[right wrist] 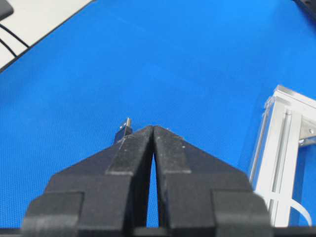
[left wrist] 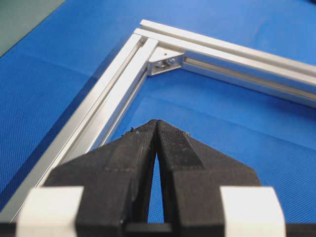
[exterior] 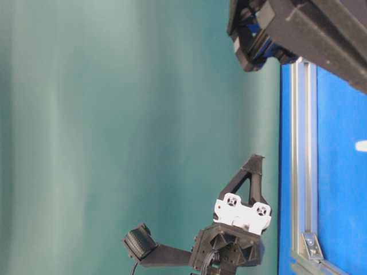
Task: Insert the wire through the string loop located in the center.
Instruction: 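Lift the black USB cable plug with the right gripper, plug pointing left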
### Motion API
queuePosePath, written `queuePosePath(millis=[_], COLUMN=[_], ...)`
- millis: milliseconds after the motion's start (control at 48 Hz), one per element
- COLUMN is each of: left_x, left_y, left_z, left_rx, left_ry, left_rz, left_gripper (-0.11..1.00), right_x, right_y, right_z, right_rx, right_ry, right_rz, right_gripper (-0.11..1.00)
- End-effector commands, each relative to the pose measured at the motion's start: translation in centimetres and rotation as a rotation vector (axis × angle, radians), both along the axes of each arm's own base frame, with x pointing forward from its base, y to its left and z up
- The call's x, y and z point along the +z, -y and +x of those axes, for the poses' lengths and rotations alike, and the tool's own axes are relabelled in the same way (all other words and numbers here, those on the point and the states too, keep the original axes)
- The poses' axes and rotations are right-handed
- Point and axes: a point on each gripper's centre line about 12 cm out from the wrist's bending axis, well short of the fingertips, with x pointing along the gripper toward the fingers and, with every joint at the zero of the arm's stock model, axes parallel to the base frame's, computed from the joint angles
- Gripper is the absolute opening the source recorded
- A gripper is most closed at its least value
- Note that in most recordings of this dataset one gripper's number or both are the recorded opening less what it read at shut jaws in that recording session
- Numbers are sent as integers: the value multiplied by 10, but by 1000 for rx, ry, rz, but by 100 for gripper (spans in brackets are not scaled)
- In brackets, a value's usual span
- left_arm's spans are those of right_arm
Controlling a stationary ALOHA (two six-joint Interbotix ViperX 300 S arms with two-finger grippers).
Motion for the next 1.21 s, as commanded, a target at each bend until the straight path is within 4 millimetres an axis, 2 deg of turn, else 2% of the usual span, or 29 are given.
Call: queuePosePath(millis=[0,125,562,624,708,937,978,1061,1186], left_x=[25,24,22,22,22,22,22,22,22], left_y=[6,6,6,6,6,7,6,6,6], left_z=[5,3,1,1,1,1,1,1,1], left_rx=[-38,-37,-34,-35,-35,-37,-34,-34,-34], left_ry=[51,40,34,36,36,35,36,36,34], left_rz=[37,33,30,30,30,32,29,31,30], left_gripper=[0,0,0,0,0,0,0,0,0], right_x=[21,23,21,21,20,18,17,14,2], right_y=[-4,-5,-5,-7,-10,-11,-12,-15,-19], right_z=[4,4,4,3,3,4,5,7,13], right_rx=[8,8,-9,-5,-1,-9,-8,-5,-16], right_ry=[59,52,-2,-7,-11,-33,-37,-56,-101], right_rz=[17,14,83,87,88,89,87,81,79], right_gripper=[0,-5,-3,4,19,87,88,80,82])
